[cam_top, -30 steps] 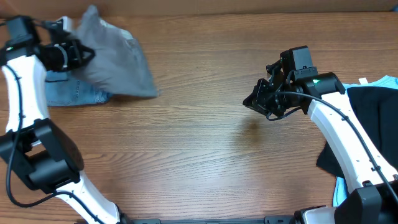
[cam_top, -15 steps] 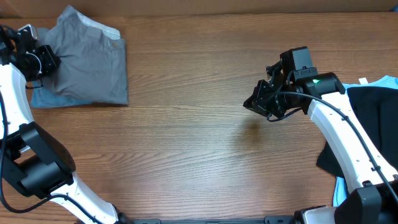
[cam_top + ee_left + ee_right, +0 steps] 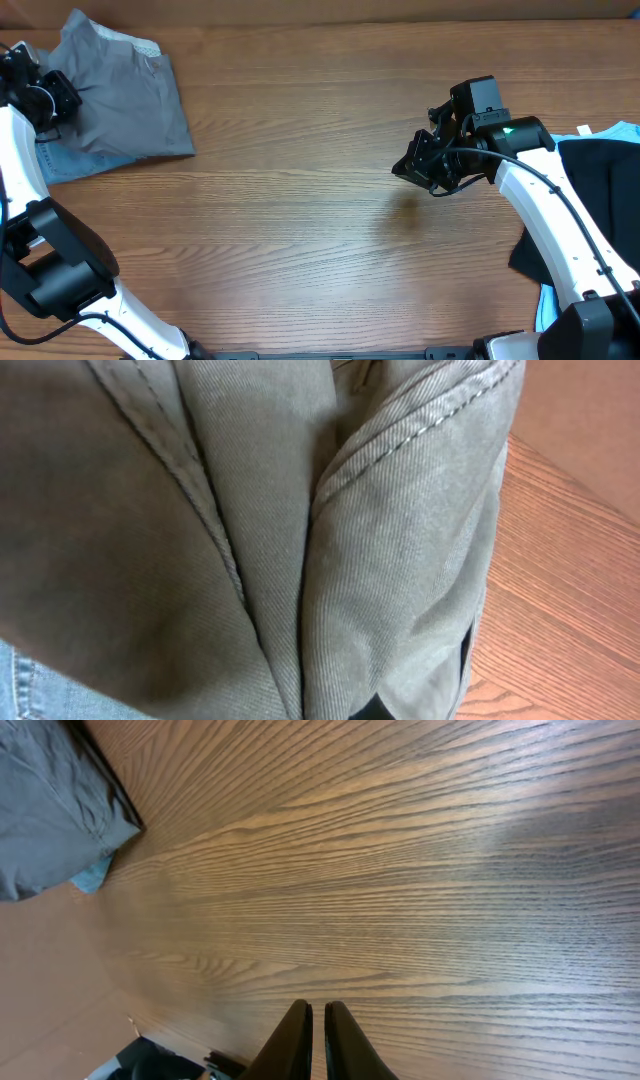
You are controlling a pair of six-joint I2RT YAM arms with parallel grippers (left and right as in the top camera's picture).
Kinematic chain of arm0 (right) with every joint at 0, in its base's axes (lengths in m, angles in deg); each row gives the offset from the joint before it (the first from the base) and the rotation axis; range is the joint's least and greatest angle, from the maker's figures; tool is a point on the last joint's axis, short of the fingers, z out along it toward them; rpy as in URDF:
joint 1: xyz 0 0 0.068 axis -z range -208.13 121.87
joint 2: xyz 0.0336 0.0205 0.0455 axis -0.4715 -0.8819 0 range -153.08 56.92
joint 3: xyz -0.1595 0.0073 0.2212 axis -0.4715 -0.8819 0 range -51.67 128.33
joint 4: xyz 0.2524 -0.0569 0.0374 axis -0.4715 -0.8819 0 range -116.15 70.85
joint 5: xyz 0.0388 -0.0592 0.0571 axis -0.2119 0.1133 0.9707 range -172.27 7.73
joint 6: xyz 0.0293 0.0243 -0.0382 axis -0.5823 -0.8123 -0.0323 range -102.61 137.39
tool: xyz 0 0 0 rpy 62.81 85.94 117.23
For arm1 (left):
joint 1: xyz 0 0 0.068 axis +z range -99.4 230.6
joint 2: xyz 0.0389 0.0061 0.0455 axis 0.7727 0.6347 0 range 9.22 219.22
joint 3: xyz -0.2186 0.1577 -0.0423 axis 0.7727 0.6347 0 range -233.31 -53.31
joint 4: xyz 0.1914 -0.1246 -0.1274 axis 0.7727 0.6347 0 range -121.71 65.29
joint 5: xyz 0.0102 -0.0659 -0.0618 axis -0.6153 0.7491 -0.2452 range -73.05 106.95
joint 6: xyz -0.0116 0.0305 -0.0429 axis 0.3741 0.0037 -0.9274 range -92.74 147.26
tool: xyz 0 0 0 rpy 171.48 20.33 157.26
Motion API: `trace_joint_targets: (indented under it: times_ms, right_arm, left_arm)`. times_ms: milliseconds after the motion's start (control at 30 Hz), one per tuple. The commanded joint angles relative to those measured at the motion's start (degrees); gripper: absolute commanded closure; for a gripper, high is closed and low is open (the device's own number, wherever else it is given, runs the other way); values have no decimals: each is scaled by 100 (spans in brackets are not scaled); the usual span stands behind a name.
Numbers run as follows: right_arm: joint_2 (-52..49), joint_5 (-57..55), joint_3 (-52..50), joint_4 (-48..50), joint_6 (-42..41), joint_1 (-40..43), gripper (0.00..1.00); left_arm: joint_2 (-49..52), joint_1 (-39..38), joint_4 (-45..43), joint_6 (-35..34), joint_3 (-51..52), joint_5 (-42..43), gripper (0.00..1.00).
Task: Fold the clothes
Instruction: 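Release the shorts on the jeans and press them flat with the left gripper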
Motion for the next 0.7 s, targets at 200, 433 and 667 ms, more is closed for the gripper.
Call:
trace_joint_targets:
  times_ms: [200, 433, 667]
  right_arm:
    - [15, -103, 61, 0, 22, 2, 91]
    - [15, -101, 61, -79, 22, 2, 91]
    - [15, -101, 61, -87, 22, 2, 91]
  left_arm:
    - [-103, 55, -389, -365, -317, 2033, 96]
    - [-107, 234, -155, -385, -1078, 1989, 96]
    - [-33, 382, 295, -116, -1128, 726, 96]
